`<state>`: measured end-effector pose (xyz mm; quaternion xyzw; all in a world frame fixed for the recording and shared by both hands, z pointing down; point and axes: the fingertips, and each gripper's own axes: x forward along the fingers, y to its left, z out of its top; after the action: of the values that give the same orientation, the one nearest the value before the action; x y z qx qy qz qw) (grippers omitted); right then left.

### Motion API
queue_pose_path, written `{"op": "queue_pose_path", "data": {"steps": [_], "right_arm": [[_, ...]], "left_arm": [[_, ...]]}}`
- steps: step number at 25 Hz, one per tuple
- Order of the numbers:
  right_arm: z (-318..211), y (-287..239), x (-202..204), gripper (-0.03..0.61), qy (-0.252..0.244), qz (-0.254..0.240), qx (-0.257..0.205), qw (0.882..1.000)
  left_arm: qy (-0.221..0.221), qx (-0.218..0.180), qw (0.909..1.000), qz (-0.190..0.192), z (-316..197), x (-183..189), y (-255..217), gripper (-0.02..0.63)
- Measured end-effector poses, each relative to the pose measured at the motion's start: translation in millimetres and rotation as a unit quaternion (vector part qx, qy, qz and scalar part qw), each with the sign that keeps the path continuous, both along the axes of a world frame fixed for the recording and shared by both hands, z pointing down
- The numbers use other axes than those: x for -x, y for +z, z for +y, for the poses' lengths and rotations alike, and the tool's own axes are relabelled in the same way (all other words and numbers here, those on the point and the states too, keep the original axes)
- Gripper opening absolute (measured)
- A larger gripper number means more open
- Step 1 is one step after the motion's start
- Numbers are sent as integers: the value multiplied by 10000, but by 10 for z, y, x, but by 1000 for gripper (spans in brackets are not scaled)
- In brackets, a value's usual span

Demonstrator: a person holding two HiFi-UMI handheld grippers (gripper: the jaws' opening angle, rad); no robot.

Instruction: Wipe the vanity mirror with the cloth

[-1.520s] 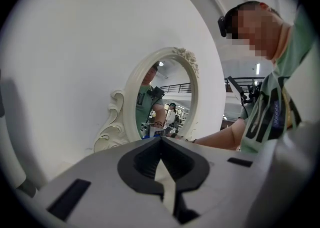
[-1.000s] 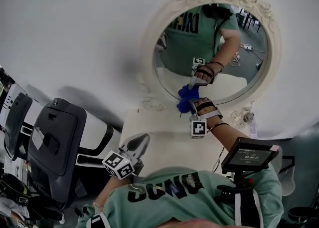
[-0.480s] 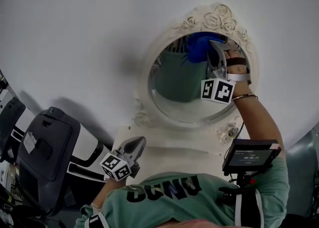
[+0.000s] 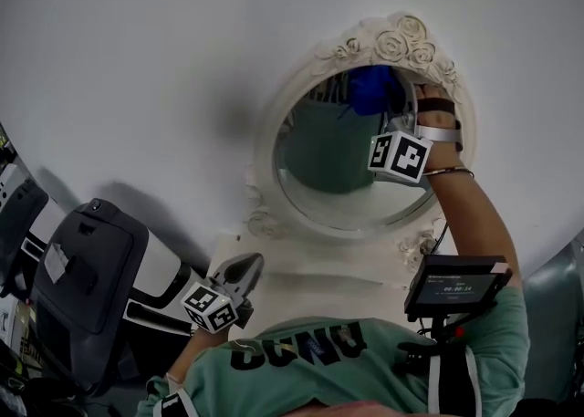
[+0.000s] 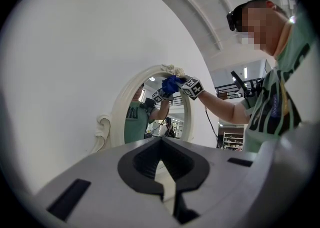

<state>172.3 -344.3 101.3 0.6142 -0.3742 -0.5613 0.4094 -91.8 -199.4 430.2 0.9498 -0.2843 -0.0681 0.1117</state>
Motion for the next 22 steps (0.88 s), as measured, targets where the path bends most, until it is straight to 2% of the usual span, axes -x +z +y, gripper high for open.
{"op": "queue_pose_path", "data": {"steps": [4, 7, 10, 13, 17, 22], "right_arm": [[8, 137, -18, 52, -19, -24, -13, 10000], [-2, 494, -21, 52, -71, 17, 147, 9999], [-28, 1103, -18, 52, -167, 33, 460, 9988], [-30, 2020, 2, 52, -248, -106, 1031, 9943], [10, 3501, 32, 54, -280, -76, 2078, 9777], [143, 5095, -75, 54, -144, -144, 3317, 9432]], "left_arm": [[108, 71, 9999, -83, 26, -81, 40, 9], [167, 156, 9997, -120, 19, -135, 87, 9], [176, 256, 9993, -184, -7, -161, 158, 9], [189, 440, 9983, -340, 26, -162, 284, 9], [271, 668, 9958, -565, 102, -202, 411, 9], [226, 900, 9920, -856, 220, -200, 525, 9]]}}
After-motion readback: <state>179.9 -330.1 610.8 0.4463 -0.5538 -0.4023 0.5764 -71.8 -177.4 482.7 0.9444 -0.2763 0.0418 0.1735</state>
